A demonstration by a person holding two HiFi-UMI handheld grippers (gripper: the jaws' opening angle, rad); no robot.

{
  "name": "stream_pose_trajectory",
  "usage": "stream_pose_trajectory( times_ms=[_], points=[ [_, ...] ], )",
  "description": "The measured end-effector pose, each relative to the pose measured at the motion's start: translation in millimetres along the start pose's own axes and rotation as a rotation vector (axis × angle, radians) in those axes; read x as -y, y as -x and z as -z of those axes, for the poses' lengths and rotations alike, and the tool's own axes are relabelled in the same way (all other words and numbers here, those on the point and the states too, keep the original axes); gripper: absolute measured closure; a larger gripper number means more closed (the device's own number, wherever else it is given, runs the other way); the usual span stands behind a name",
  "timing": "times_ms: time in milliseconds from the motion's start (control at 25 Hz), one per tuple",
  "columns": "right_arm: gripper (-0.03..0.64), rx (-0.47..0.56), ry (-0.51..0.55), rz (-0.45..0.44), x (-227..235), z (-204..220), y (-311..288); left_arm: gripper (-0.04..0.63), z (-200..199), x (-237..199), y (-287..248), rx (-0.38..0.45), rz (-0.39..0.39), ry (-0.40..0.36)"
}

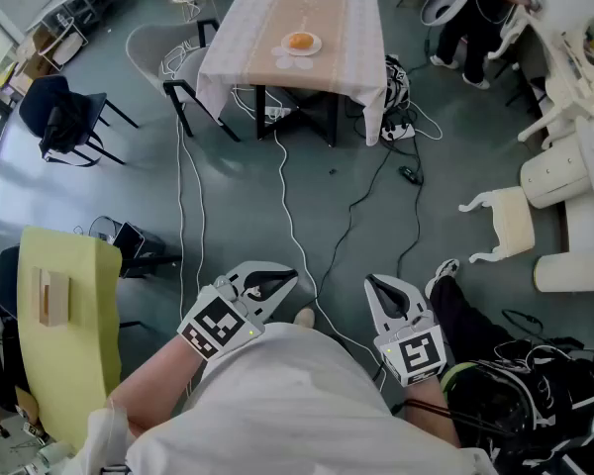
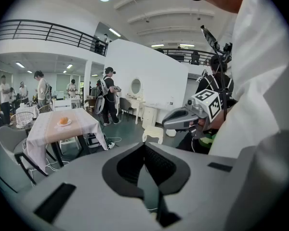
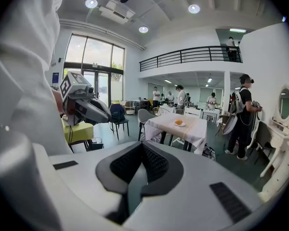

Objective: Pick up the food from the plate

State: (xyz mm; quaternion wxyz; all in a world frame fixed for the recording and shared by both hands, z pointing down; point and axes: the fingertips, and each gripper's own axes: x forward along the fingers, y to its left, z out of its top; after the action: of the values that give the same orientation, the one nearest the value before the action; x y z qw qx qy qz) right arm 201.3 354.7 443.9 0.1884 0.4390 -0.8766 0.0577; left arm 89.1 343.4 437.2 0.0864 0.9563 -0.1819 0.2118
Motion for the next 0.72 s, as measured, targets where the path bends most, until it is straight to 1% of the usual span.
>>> stream_pose_trajectory(
  times_ms=[160,400,520,720],
  points=[
    [0.604,0.017,0.006,-0.014,-8,0,4,0.586,-6,2,9,0.024,-0.043,0.008],
    [0.604,0.003,0.008,-0.035,-23,10,17,0.586,-6,5,27,0.075,-0.129,0.086],
    [0.604,0.003,0.000,-0.023,-24,14,21,0.586,-5,9,31,0.096,-0.135,0.113],
    [0.604,0.022,0.002,-0.013,-23,5,12,0.586,-5,4,33,0.104,-0.146,0.120]
  ],
)
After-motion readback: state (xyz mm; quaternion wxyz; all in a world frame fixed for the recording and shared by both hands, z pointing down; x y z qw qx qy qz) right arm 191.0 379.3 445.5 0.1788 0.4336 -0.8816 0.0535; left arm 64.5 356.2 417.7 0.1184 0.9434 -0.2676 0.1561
